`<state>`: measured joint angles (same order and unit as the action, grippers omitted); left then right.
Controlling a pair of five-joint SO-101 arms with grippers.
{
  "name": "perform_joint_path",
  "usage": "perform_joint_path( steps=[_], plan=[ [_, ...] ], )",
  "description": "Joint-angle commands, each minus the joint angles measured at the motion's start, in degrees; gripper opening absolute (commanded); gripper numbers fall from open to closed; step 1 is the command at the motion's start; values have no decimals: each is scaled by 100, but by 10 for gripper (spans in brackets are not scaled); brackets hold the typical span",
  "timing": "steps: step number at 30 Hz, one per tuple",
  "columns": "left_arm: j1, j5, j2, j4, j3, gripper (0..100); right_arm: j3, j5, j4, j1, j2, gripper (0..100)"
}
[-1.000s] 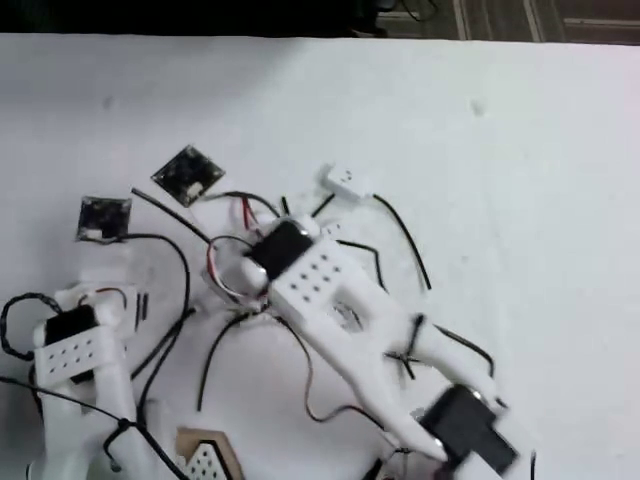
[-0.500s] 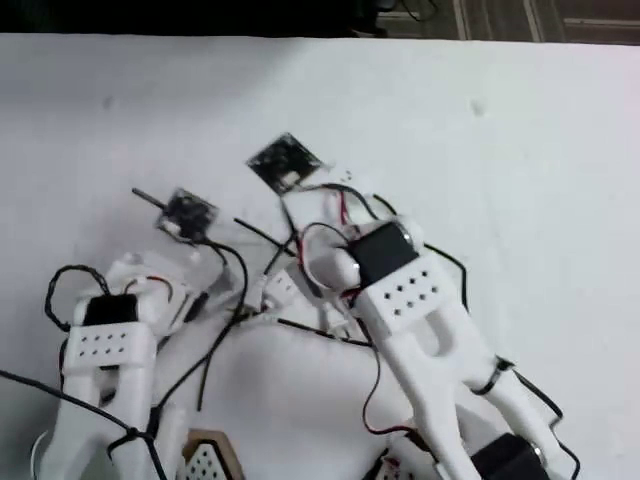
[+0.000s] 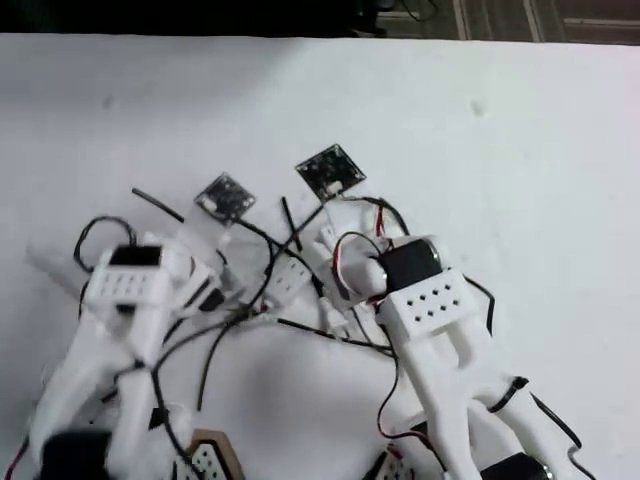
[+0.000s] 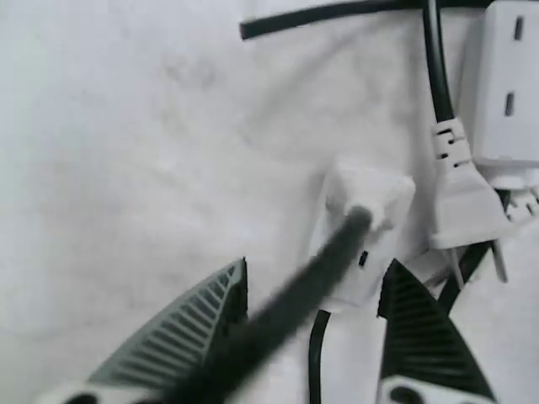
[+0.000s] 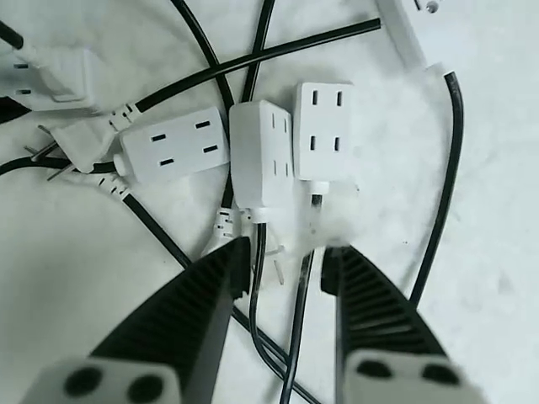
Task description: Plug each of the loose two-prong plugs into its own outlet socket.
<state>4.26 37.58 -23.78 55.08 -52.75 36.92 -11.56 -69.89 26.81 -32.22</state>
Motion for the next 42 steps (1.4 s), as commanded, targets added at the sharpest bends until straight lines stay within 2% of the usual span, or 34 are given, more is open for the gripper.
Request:
perform_joint_path(
  steps=[1, 7, 16, 23, 27, 32, 37, 42],
  plan=[
    [-66, 387, 1156, 510, 1046, 256, -26, -62, 84, -84, -154, 141],
    [-57, 466, 2158, 624, 1626, 247, -26, -62, 84, -92, -154, 141],
    [-163, 466, 2229, 580, 1802, 21, 79, -62, 163, -180, -198, 141],
    [-40, 255, 2246, 580, 2576, 24, 97, -44, 365, -725, -198, 141],
    [4, -316, 2264, 580, 3411, 23, 97, -35, 365, -743, -154, 141],
    [-40, -695, 2633, 624, 4624, 22, 97, -35, 374, -743, -145, 141],
    [-40, -800, 4242, 1275, 6655, 22, 97, -35, 374, -743, -145, 141],
    [-40, -826, 6281, 1978, 9231, 23, 105, -26, 374, -743, -145, 141]
  ],
)
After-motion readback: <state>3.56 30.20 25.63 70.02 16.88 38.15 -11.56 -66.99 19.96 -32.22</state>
